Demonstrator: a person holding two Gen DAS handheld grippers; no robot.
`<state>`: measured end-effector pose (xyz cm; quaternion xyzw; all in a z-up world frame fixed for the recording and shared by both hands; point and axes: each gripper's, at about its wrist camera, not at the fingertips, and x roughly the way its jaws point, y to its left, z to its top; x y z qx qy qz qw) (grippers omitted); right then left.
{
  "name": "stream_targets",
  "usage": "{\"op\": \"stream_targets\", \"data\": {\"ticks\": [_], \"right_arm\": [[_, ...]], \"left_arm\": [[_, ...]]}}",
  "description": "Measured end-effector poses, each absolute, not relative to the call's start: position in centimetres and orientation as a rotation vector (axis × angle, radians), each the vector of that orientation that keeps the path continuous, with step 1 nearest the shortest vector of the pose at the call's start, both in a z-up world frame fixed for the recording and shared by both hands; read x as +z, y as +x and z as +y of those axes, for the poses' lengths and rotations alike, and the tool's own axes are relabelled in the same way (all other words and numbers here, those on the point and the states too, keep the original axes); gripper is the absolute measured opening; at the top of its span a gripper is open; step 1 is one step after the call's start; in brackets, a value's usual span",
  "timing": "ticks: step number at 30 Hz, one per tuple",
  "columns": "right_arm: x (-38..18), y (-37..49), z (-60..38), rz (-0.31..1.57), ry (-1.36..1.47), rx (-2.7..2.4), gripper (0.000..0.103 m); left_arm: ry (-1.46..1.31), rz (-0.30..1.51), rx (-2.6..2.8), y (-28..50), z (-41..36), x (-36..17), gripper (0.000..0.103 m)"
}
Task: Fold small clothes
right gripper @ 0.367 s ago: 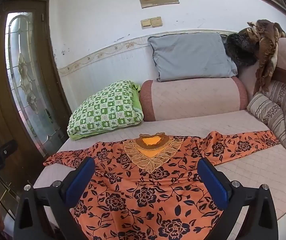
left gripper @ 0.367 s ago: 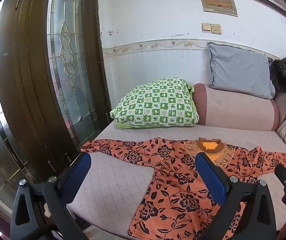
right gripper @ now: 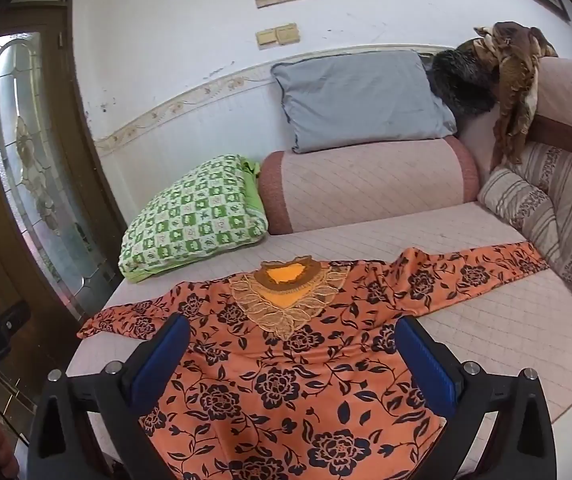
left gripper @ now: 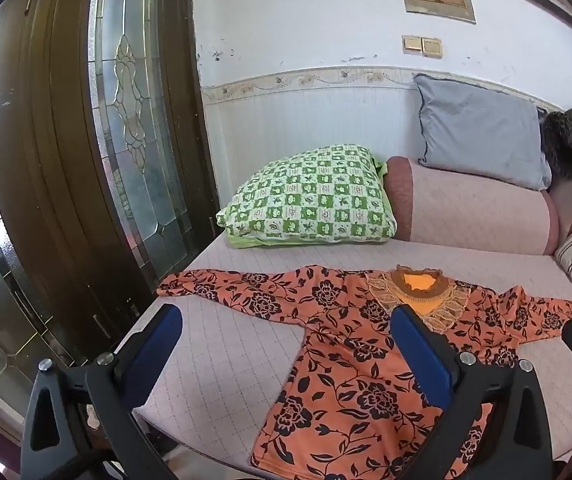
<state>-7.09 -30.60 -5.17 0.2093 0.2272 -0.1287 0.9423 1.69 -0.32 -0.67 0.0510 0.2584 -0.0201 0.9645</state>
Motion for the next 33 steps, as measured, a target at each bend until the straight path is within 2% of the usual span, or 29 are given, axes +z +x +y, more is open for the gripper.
{"op": "stream_targets", "data": {"ticks": [9, 33], "right_arm": [[-5.7, -6.0, -26.3, 0.503, 0.411, -0.288, 0.103], [-7.0, -4.7, -25.3, 0.568, 0.391, -0.281, 0.103]], "left_arm": [[0.114, 0.528, -0.053, 1.4, -1.8, -2.0, 0.103], [0.108, 0.578, -0.081, 2.5, -2.0, -3.9, 0.103]]}}
